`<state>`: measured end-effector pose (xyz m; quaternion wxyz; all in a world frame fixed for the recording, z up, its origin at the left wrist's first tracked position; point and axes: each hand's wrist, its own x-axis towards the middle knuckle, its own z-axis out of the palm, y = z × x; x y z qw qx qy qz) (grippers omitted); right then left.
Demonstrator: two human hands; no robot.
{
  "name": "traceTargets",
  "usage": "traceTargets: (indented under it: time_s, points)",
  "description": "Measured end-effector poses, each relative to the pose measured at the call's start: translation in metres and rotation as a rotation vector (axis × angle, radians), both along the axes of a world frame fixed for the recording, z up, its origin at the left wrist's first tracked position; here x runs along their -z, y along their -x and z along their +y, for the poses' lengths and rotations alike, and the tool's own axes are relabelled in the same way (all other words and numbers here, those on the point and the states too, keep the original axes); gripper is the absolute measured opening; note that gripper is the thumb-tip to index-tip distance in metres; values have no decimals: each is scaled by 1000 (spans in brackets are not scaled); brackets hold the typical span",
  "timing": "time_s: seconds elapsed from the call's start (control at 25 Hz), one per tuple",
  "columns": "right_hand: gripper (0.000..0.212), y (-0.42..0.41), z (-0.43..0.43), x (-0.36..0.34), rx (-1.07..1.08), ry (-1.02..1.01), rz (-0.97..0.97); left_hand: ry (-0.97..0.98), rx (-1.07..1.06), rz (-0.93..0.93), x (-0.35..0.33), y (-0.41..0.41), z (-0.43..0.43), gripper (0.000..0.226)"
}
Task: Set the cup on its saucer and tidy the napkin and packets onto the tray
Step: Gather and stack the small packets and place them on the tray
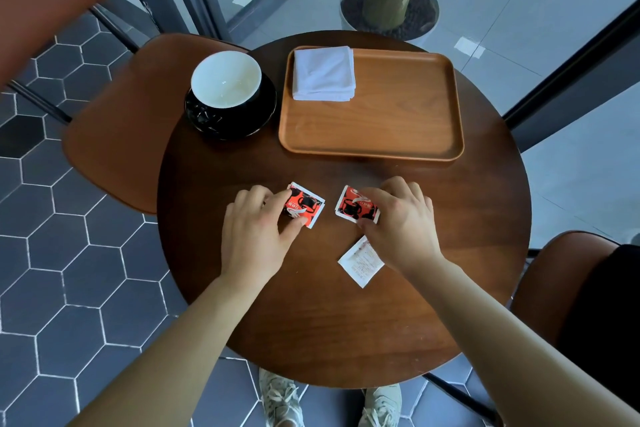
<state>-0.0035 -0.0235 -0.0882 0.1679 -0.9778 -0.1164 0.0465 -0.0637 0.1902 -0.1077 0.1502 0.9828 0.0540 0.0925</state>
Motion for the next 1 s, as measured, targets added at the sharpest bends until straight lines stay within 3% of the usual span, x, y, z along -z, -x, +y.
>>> traceTargets:
  time_s: [0.28,0.44,0.56,0.72,1.0]
  points:
    - [41,-13,-4,-3,28,10,82,186,-26,-86,5,0,2,36]
    - [27,-19,0,-7,-33,-59,60,126,5,-81,11,0,-1,37]
    - [19,-19,0,-10,13,-302,115,166,-11,-96,15,2,1,37]
    - [31,-24,4,-23,81,-584,281,207,-24,-143,18,4,1,36]
    - [36,-45,60,-22,-164,-412,286,273,-22,-178,17,5,3,39]
